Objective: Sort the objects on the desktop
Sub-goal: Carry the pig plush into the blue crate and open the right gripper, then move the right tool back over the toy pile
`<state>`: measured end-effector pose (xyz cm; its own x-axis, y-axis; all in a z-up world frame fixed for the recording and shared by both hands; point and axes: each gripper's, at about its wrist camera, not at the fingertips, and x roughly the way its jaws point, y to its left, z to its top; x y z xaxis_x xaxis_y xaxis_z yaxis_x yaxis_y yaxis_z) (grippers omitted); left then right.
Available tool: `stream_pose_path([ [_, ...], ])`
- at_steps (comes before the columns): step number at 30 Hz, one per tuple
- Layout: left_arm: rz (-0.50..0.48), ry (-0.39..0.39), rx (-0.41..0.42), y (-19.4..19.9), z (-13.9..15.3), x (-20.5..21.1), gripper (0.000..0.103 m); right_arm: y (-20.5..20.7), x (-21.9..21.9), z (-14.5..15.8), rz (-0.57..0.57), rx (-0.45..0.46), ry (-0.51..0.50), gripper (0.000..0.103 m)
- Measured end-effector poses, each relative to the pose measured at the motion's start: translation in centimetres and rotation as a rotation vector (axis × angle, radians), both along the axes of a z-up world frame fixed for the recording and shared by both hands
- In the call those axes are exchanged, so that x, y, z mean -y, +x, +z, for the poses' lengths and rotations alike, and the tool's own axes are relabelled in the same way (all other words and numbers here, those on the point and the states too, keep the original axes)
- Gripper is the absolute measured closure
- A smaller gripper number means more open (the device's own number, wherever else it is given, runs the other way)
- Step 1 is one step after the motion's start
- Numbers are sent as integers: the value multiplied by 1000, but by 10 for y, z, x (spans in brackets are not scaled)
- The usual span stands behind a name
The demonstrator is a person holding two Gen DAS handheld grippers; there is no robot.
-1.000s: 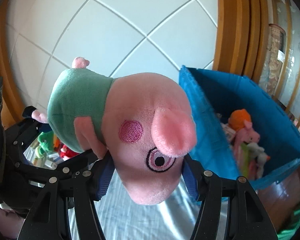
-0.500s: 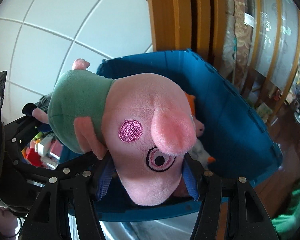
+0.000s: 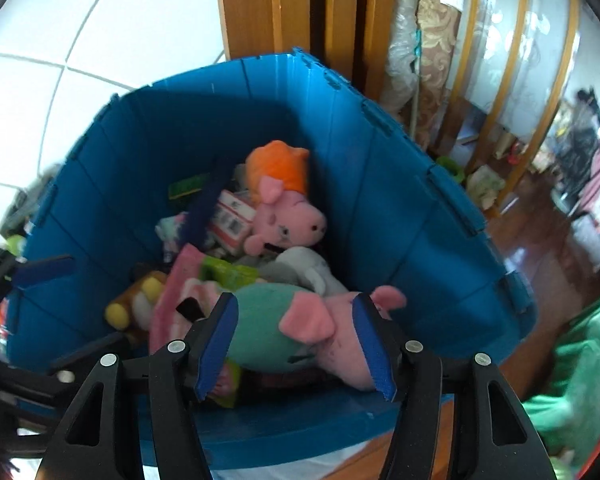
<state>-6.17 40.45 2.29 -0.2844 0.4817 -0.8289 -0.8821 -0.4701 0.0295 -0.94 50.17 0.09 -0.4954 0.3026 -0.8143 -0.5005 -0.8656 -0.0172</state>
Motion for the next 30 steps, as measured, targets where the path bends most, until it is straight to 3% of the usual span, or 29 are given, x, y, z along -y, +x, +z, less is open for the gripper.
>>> stream_pose_path([
  [3, 8, 20, -17, 2, -2, 7, 25, 1, -2, -3, -1, 7, 49, 20],
  [6, 29, 57, -57, 4, 8, 26, 24, 6, 7, 1, -8, -8, 100, 12],
  [8, 70, 92, -109, 7, 18, 46, 23, 9, 16, 9, -14, -36, 121, 0],
  [12, 161, 172, -214, 12, 37, 99, 22, 21, 40, 28, 2, -148, 116, 0],
  [15, 242, 229, -252, 10, 43, 146, 13, 25, 68, 41, 31, -227, 114, 0],
  [22, 461, 327, -314, -9, 30, 268, 6, 14, 165, 62, 175, -435, 122, 0],
  [27, 643, 336, -251, -42, -3, 362, 6, -8, 244, 63, 296, -565, 116, 0],
  [30, 742, 285, -210, -64, -30, 414, 6, -36, 281, 50, 368, -555, 55, 0],
])
